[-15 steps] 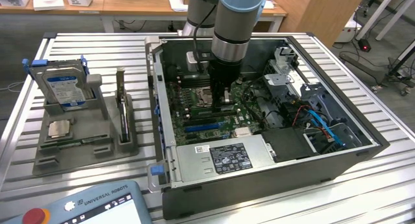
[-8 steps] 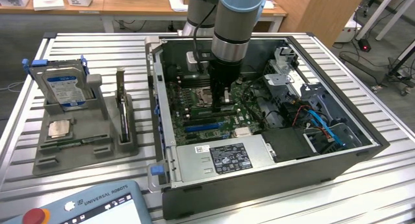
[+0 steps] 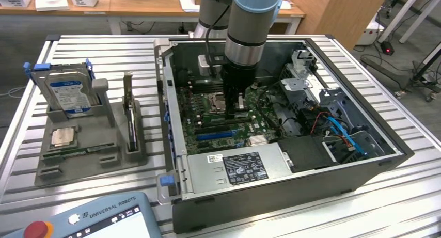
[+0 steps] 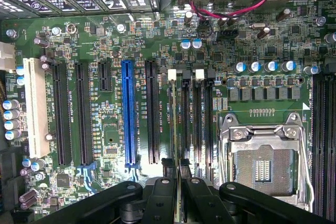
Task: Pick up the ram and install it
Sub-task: 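Insert the ram into the slot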
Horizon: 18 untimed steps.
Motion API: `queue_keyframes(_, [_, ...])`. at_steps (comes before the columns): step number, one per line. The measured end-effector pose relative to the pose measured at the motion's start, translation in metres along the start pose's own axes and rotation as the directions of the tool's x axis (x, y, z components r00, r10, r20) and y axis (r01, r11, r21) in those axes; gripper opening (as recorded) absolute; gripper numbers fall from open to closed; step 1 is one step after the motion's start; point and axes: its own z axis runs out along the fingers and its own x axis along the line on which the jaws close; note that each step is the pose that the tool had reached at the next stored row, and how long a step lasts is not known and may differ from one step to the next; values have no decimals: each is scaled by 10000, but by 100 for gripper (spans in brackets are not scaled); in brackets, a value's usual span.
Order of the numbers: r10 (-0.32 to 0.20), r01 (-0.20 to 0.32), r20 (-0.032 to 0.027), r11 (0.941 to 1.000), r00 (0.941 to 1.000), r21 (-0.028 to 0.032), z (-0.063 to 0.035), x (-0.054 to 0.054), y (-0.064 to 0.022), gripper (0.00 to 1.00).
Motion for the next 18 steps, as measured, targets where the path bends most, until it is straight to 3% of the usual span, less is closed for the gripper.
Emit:
queue_keyframes(3, [0,0,0,10000,10000,0,0,0,0,14])
queue_keyframes(8, [0,0,0,10000,10000,0,0,0,0,38])
queue_keyframes(10, [0,0,0,10000,10000,0,0,0,0,38])
queue_keyframes(11, [0,0,0,10000,10000,0,0,0,0,44])
queue_keyframes(18, [0,0,0,10000,10000,0,0,0,0,44])
